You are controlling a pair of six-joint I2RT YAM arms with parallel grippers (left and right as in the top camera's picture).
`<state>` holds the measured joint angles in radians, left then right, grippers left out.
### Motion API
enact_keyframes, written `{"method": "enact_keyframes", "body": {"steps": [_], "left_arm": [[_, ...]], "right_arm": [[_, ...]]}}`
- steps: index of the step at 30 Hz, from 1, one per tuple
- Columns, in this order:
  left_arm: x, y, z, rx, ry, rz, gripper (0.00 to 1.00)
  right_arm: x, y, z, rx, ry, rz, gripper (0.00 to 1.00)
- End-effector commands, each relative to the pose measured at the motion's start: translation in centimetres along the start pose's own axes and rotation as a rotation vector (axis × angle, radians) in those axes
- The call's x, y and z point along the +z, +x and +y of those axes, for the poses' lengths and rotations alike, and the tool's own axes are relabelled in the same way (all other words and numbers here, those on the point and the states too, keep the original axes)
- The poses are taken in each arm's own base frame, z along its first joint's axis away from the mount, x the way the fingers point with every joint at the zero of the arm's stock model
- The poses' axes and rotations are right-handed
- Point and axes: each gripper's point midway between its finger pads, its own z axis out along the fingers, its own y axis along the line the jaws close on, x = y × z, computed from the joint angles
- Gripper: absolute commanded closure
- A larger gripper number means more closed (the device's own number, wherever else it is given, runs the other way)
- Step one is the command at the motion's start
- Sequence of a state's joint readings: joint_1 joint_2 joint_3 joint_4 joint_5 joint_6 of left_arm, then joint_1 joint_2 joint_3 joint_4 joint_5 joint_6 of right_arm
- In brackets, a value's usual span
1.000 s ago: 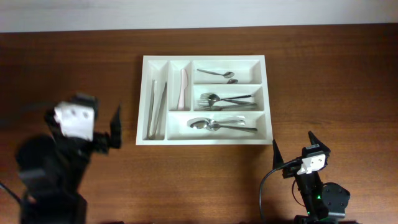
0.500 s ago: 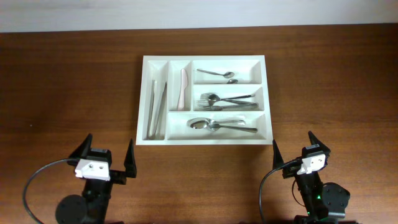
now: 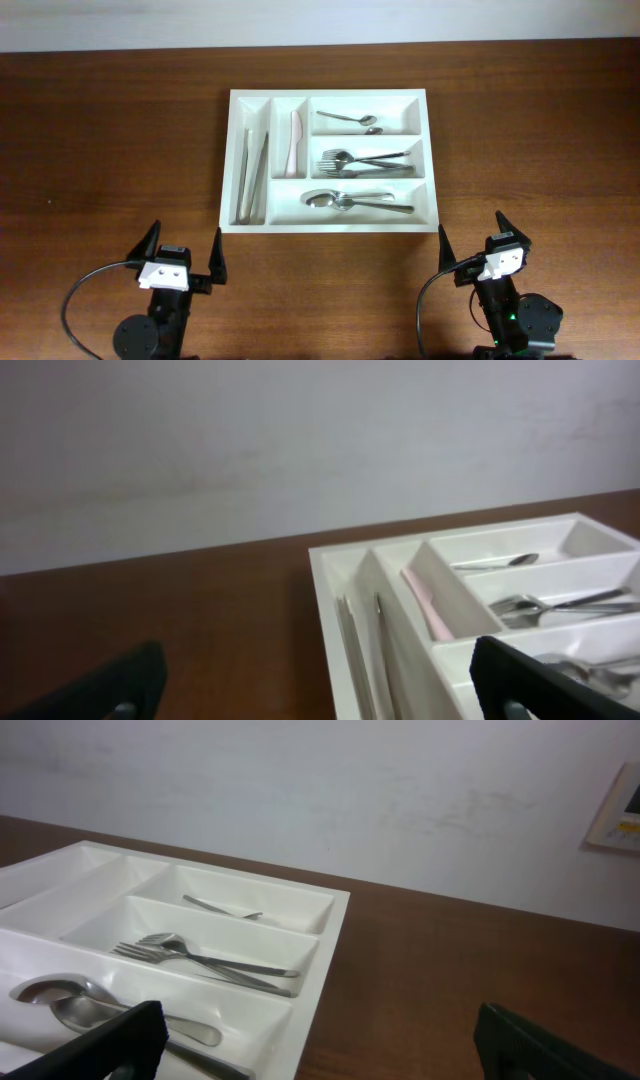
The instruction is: Pack container
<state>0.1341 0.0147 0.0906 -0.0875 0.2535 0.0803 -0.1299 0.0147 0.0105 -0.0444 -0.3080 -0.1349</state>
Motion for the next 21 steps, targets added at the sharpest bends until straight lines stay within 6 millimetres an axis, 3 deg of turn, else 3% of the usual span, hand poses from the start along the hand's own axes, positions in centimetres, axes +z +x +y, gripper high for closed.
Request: {"method": "enact_keyframes", "body": {"steps": [1,7,21], "left_arm": [[0.5,1.7,0.0,-0.012,-0.005,-0.003,0.01],[0.5,3.1,0.1,-0.022,-0.008,0.043,0.01],[0.6,3.4,0.1,-0.027,-0.007,0.058,0.01]], "right_arm": [[0.0,0.1,0.4,0.001,-0.017,-0.002,0.01],[0.0,0.1,0.4,0.001,-0.017,-0.001,0.01],[0.0,0.1,0.4,0.001,-0.017,-0.002,0.01]]}}
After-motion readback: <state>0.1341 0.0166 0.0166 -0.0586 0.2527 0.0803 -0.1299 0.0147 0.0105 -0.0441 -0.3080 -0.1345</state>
